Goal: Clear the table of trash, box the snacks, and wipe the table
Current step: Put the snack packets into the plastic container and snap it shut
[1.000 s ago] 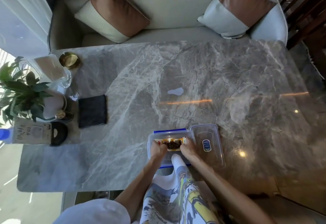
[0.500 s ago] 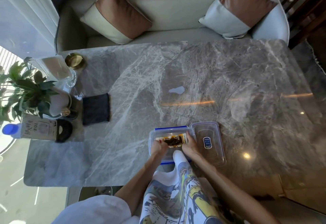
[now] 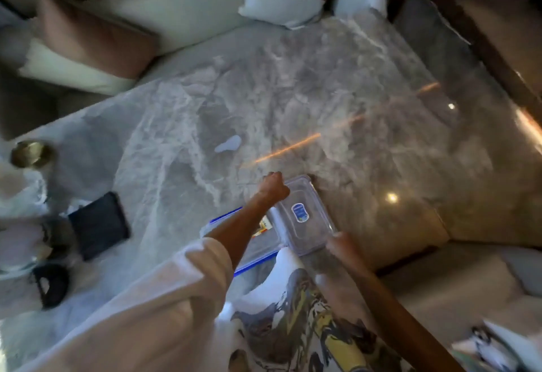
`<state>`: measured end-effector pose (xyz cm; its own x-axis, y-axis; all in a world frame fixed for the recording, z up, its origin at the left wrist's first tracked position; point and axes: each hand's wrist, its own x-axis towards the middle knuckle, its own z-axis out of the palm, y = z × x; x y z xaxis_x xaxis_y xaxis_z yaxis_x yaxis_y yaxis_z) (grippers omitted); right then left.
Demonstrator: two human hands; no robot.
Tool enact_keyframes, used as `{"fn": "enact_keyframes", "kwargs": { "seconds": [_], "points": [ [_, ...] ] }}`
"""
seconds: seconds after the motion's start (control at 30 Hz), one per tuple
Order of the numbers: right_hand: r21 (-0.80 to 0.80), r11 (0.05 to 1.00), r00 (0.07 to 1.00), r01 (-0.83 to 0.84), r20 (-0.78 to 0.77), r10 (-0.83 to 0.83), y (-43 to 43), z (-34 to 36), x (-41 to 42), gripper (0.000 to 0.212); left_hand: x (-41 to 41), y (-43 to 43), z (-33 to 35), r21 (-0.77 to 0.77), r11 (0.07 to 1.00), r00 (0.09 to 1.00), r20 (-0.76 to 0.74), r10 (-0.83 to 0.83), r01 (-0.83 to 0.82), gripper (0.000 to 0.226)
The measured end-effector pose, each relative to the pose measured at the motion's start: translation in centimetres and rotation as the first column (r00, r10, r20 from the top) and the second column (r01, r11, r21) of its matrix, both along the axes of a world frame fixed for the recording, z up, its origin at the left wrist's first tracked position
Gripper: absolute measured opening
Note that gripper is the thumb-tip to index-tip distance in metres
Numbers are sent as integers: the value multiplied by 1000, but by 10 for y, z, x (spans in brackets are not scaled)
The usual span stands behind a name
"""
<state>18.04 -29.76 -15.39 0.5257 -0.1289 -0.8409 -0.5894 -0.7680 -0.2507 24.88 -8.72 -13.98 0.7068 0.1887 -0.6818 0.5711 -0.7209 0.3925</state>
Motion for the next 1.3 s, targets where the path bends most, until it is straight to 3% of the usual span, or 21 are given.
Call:
{"fn": "enact_keyframes", "kwargs": {
  "seconds": [0.13, 0.23, 0.37, 0.43, 0.57, 0.67, 0.73, 0.87, 1.0, 1.13, 1.3],
  "points": [
    [223, 918, 924, 329, -279, -264, -10, 4, -14, 31, 10, -18, -25, 36, 996, 986, -145, -76, 82, 59],
    [340, 738, 800, 583, -397, -449, -14, 8, -16, 15, 7, -30, -34, 88, 993, 985, -165, -59, 74, 68],
    [362, 654, 747, 664, -282, -602, -17, 12, -2, 38, 10, -29, -29, 103, 992, 993, -84, 86, -77, 52],
    [412, 672, 772, 615, -141, -620, -16, 14, 13, 40, 13, -21, -17, 68, 988, 990, 49, 133, -136, 46],
    [570, 585, 716, 577, -9, -698, -4, 24, 51, 47, 8, 15, 22, -12, 950, 908, 290, 301, -311, 32],
    [647, 675, 805, 355, 155, -573, 23, 33, 72, 39, -26, 55, 47, -37, 896, 849, 303, 432, -443, 16],
    [636, 749, 874, 184, 243, -420, 49, 35, 74, 40, -66, 79, 53, -25, 852, 821, 254, 511, -523, 22],
    [578, 813, 949, -70, 289, -123, 98, 22, 39, 45, -162, 98, 33, -27, 734, 726, 128, 676, -678, 19],
    [477, 851, 932, -220, 359, 40, 114, 7, -6, 40, -223, 83, 14, -58, 658, 651, 107, 751, -750, 17],
    [404, 872, 900, -277, 426, 89, 110, 0, -23, 47, -233, 73, 6, -74, 647, 633, 151, 759, -759, 13],
    [347, 884, 885, -312, 444, 138, 109, -3, -23, 48, -232, 72, -2, -38, 664, 652, 160, 741, -746, 28]
  ]
}}
